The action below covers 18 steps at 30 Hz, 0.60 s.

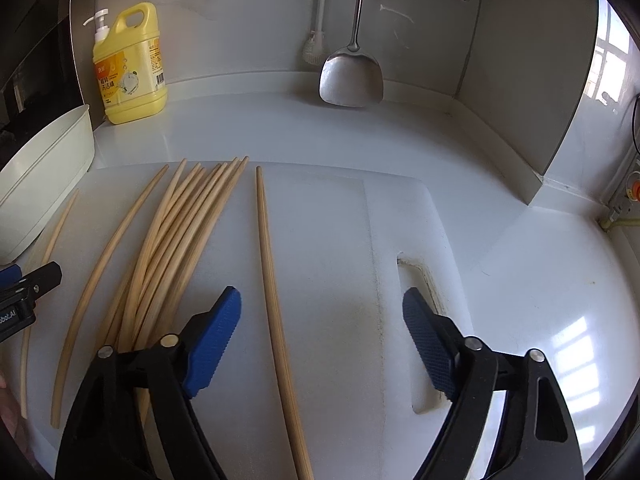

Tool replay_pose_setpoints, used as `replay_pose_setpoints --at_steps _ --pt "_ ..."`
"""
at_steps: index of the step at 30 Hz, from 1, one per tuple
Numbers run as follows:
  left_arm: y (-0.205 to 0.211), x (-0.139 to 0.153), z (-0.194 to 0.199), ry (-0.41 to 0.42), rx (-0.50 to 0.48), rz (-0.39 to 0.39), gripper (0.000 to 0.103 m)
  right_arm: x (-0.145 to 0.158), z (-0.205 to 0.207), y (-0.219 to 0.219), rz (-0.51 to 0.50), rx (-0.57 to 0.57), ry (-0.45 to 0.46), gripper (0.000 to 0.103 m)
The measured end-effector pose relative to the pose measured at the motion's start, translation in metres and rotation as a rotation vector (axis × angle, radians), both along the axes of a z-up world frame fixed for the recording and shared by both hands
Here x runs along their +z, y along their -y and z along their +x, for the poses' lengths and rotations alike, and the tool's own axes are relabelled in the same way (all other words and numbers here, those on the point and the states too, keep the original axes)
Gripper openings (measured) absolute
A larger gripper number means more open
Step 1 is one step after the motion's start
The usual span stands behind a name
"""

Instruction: Organize utensils

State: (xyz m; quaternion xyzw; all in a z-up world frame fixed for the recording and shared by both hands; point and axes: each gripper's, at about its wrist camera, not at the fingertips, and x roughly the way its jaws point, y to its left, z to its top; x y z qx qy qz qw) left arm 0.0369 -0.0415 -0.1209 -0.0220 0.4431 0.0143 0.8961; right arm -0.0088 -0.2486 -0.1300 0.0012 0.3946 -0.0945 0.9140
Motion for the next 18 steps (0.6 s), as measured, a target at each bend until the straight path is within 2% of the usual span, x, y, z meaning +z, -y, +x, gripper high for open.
replay_pose_setpoints --at_steps 1,4,6,10,12,14,16,17,18 --pt "0.001 0.001 0.001 0.002 -0.009 0.003 0.08 0.0 0.001 0.0 0.006 0.001 0.0 0.065" --pt "0.004 0.002 0.002 0.005 -0.022 0.001 0.074 0.001 0.004 -0.001 0.002 0.011 -0.001 0.064" --pt "0.007 0.003 0.001 0.009 -0.032 0.003 0.069 0.002 0.005 -0.005 -0.012 0.027 0.0 0.06" --pt "0.013 0.005 -0.001 0.011 -0.046 0.006 0.055 0.002 0.005 -0.015 -0.052 0.07 -0.001 0.044" --pt "0.018 0.006 -0.002 0.012 -0.056 0.011 0.044 0.002 0.005 -0.022 -0.085 0.091 -0.006 0.037" --pt "0.022 0.006 -0.004 0.017 -0.066 0.017 0.027 0.002 0.005 -0.028 -0.097 0.113 -0.008 0.025" --pt "0.025 0.007 -0.005 0.02 -0.073 0.019 0.018 0.002 0.005 -0.031 -0.094 0.128 -0.013 0.017" --pt "0.026 0.007 -0.006 0.02 -0.073 0.017 0.01 0.001 0.006 -0.032 -0.085 0.138 -0.015 0.012" --pt "0.026 0.007 -0.006 0.018 -0.073 0.015 0.008 0.001 0.006 -0.032 -0.086 0.139 -0.015 0.012"
